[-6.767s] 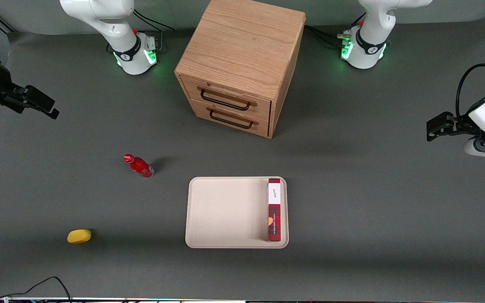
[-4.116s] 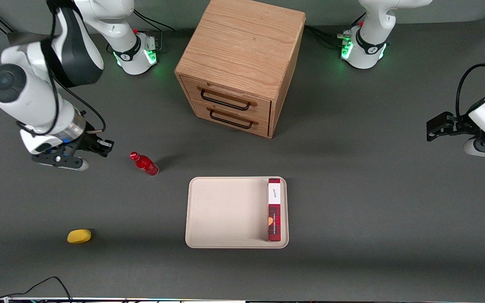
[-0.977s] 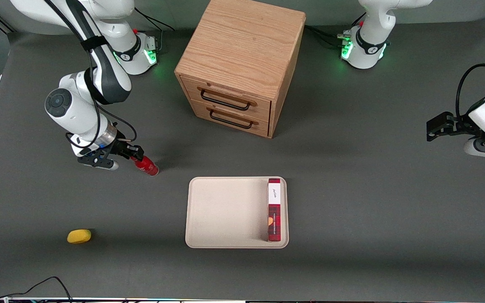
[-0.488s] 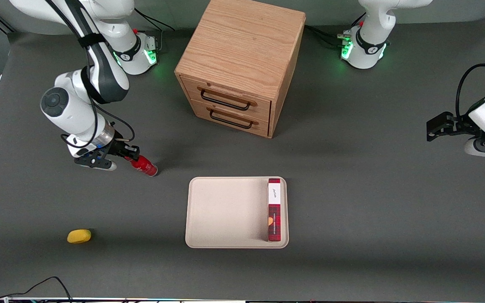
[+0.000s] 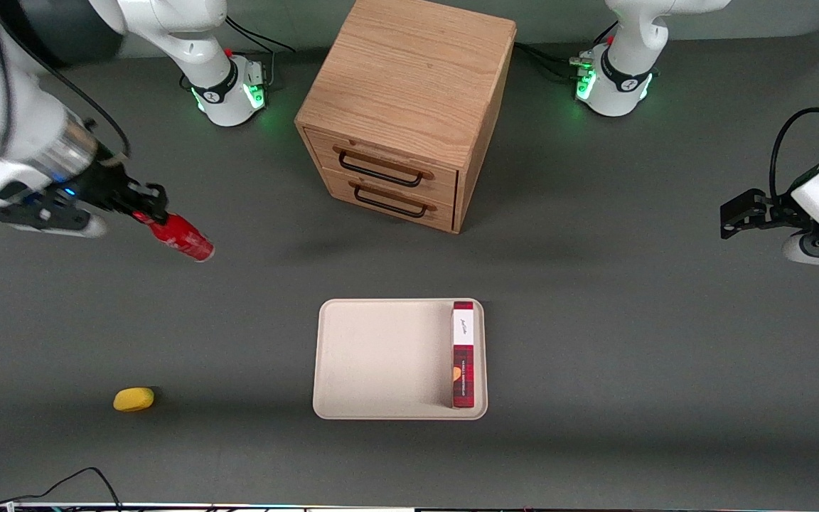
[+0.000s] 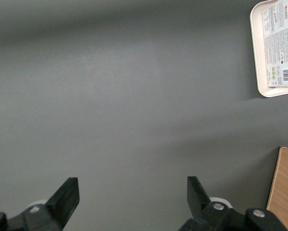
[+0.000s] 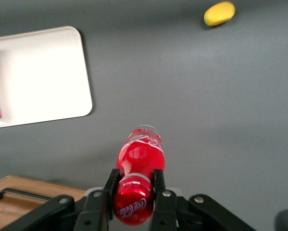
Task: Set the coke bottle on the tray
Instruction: 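Lift the bottle with the right gripper and carry it toward the cream tray, then lower the bottle onto the tray and open the right gripper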
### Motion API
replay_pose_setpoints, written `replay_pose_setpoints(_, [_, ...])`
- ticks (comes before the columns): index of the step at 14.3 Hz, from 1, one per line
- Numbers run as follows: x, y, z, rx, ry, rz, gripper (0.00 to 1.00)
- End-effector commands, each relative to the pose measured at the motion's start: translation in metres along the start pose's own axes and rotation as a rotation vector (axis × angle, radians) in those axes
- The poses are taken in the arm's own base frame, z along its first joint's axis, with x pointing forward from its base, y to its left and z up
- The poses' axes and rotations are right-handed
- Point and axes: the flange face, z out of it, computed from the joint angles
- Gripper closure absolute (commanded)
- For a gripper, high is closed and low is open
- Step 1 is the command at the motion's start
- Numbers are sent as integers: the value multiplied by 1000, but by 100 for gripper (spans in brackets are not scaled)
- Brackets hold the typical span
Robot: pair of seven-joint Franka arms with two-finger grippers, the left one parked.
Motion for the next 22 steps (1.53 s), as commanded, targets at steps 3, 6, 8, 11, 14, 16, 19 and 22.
replay_pose_setpoints(3, [73,-67,-25,123,-82,81,100])
replay_pose_setpoints(6, [105,-116,25,120,-22,210,100])
replay_pose_setpoints(8, [132,-150,92,120,16,319,100])
replay_pose_setpoints(11, [155,-193,190,121,83,448,100])
replay_pose_setpoints(14, [168,-199,241,145,85,483,100])
replay_pose_setpoints(16, [166,-212,269,150,91,493,100])
replay_pose_setpoints(19, [166,-214,298,94,117,493,100])
replay_pose_setpoints(22, [166,-214,299,89,119,490,100])
